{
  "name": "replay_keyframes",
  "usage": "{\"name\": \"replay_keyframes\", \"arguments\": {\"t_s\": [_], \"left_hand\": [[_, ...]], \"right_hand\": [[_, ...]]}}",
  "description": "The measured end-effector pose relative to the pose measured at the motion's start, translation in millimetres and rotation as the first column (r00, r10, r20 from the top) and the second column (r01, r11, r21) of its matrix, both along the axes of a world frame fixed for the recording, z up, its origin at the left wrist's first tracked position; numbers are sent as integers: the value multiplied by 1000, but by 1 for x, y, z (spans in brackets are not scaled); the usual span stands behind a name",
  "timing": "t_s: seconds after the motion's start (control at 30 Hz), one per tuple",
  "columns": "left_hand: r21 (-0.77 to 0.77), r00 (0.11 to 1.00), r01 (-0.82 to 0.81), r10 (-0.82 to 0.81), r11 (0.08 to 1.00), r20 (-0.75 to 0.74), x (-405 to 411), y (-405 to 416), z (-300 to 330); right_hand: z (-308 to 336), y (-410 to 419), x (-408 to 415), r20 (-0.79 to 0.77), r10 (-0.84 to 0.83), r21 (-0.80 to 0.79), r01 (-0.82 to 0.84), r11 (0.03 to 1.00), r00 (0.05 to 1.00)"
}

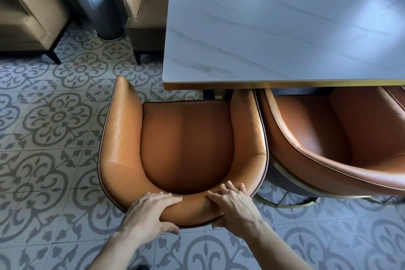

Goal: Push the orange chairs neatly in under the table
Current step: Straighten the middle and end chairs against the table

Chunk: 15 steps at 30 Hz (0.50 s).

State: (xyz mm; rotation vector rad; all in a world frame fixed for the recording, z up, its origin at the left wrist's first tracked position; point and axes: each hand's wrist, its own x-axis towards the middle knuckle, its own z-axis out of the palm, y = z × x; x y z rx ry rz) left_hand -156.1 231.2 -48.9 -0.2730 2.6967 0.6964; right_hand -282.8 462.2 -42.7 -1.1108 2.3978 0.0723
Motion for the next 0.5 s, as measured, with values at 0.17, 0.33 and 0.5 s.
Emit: {"name": "replay_keyframes", "arguments": {"t_s": [0.17,0.33,0.5], "left_hand": [[2,1000,-5,5,1000,26,-3,-11,2],[-14,998,-25,26,1000,56,-5,-24,4],[-48,999,-8,10,999,32,-4,-26,5]], "right_hand": [[-3,-8,5,-8,-22,-29,21,999,1000],[-6,-19,4,6,-12,-29,13,1000,1000],[-7,-20,1,21,-10,-22,11,1000,1000]]}}
